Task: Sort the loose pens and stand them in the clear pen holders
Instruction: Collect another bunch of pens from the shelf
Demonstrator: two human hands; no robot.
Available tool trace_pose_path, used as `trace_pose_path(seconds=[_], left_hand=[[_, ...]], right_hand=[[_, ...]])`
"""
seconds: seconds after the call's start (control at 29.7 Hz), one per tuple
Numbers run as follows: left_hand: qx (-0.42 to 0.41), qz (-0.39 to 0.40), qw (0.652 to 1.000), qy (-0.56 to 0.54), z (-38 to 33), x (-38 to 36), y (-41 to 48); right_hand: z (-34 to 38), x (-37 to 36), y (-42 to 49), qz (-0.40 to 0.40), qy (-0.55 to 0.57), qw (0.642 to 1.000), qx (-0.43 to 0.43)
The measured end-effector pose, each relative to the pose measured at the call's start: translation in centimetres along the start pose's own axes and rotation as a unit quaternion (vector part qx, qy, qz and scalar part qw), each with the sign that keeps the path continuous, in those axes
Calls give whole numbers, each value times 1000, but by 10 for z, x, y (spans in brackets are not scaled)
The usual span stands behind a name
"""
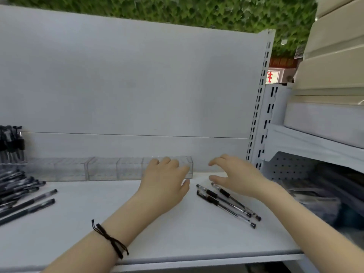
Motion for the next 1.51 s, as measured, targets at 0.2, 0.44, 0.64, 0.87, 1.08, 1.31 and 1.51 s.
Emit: trace_pose_path(seconds=[0.2,0.44,0.64,0.87,1.08,1.31,1.51], left_hand=[[8,-64,997,44,-5,-21,39],[10,-58,998,24,4,-41,37],[-2,-84,996,10,3,-41,37],[29,-91,995,-2,14,-44,29],[32,-85,996,-12,12,-46,27],[84,-23,992,-94,13,-41,24],[230,16,808,-542,2,-48,26]], right_hand=[[1,-9,20,89,22,996,19],[9,-32,29,153,84,984,-24],[15,-27,32,223,96,969,-47],[15,-31,30,208,118,969,-64],[15,-33,28,233,135,962,-49],[11,-34,27,220,257,938,-74],[1,-13,32,160,522,835,-67]])
Point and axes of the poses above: each hand's wrist, its own y-axis towards the middle knuckle, its own x-axis out of the back of the hand, z = x × y, the point moved 4 cm from there along y, towards the middle knuckle, and after that the axes turned 7 degrees about -x, right-handed, at the moved point
